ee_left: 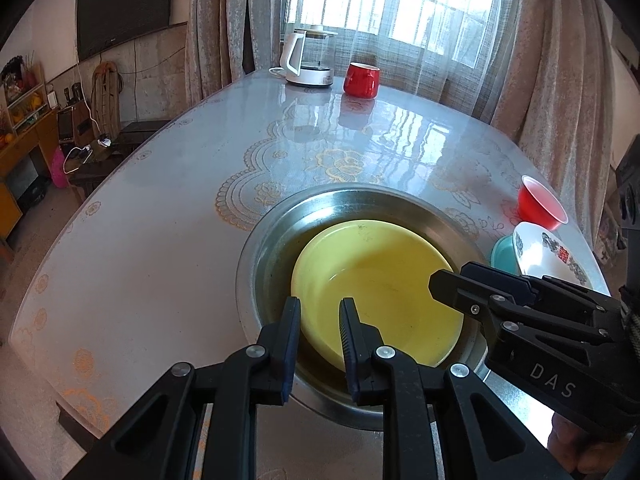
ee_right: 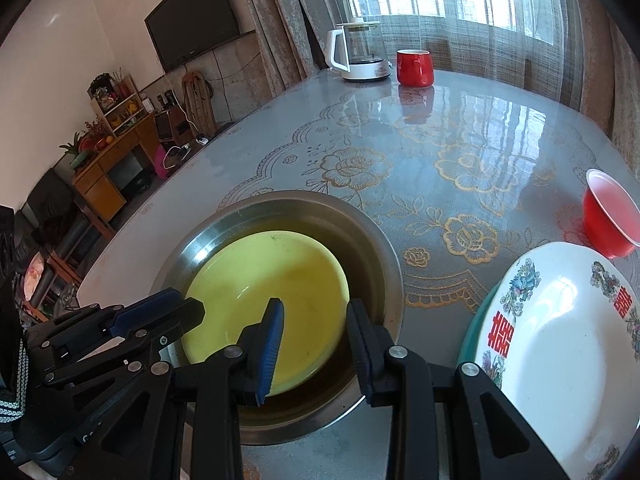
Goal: Organize plates and bowls
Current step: 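Open both grippers to release the yellow bowl in the basin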
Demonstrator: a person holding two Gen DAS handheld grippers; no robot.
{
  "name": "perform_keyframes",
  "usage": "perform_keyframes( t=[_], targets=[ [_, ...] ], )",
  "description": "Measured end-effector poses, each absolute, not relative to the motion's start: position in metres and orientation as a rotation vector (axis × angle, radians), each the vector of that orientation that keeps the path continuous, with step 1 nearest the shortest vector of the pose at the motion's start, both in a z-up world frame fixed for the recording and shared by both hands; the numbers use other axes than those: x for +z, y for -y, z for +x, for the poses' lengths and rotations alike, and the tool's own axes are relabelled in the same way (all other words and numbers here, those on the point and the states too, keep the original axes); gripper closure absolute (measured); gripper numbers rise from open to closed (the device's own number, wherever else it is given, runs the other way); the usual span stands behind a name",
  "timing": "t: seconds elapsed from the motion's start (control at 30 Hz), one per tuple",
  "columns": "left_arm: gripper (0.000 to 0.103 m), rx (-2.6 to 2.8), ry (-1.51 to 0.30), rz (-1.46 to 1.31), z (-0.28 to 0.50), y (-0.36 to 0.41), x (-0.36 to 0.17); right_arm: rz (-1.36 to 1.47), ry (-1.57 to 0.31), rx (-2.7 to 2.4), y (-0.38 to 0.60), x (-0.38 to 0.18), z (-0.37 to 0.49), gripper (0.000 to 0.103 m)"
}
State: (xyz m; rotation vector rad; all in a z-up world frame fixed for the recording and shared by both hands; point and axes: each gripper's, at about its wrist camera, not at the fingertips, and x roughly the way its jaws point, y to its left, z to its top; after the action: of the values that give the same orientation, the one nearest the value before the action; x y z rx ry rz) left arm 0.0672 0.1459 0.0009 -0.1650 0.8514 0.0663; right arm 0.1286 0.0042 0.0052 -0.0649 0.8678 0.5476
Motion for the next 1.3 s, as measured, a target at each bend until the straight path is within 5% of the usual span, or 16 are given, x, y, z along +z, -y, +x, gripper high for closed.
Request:
perform_keyframes(
  t=[1.3],
  targets=[
    [0.080,0.133,-0.712,0.024,0.039,-0.104,0.026,0.086,-0.785,0.493,0.054,0.027,0.105,0.061]
  ],
)
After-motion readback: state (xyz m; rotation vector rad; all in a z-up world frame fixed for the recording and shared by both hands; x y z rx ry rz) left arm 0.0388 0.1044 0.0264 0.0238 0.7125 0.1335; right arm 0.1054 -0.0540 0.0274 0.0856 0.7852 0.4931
